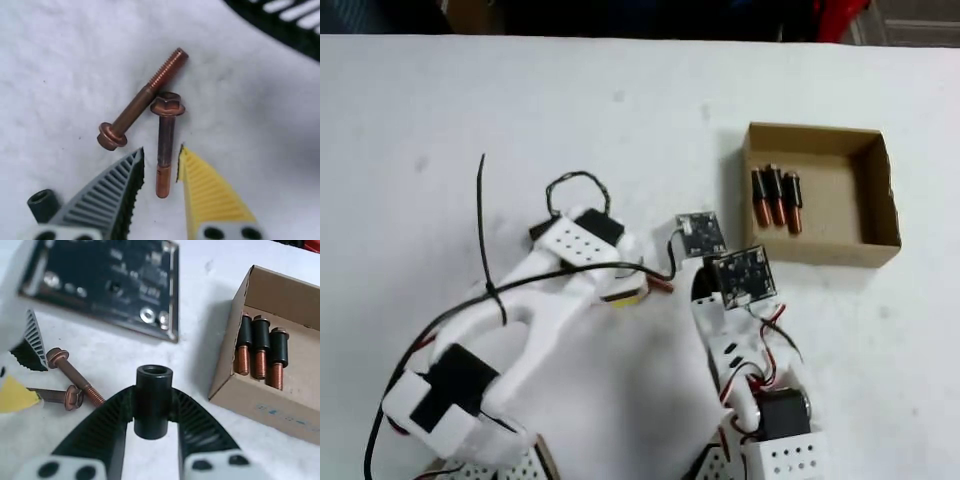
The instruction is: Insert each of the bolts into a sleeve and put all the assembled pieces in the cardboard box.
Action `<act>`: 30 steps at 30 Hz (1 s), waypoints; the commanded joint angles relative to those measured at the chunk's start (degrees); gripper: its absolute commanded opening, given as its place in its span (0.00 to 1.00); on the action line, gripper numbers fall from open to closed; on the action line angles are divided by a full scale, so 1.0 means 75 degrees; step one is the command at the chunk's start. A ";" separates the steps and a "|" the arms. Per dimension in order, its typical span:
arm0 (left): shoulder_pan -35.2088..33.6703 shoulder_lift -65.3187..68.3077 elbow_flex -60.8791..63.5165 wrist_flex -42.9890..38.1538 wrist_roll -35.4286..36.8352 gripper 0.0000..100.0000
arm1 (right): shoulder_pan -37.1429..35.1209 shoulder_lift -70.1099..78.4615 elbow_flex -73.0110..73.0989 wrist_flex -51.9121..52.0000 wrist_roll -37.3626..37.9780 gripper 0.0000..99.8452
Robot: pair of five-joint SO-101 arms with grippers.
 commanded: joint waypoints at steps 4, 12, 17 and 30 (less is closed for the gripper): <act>0.0041 -0.0029 -0.0129 -0.0481 0.0105 0.14 | 0.0029 -0.0088 -0.0059 0.0006 -0.0070 0.02; 0.0029 0.1026 -0.0375 -0.1008 0.0105 0.14 | 0.0029 -0.0088 -0.0059 0.0006 -0.0070 0.02; 0.0029 0.1295 -0.0551 -0.1043 0.0117 0.14 | 0.0029 -0.0088 -0.0059 0.0006 -0.0070 0.02; 0.0100 0.1834 -0.0809 -0.1278 0.0176 0.14 | 0.0029 -0.0088 -0.0070 0.0006 -0.0070 0.02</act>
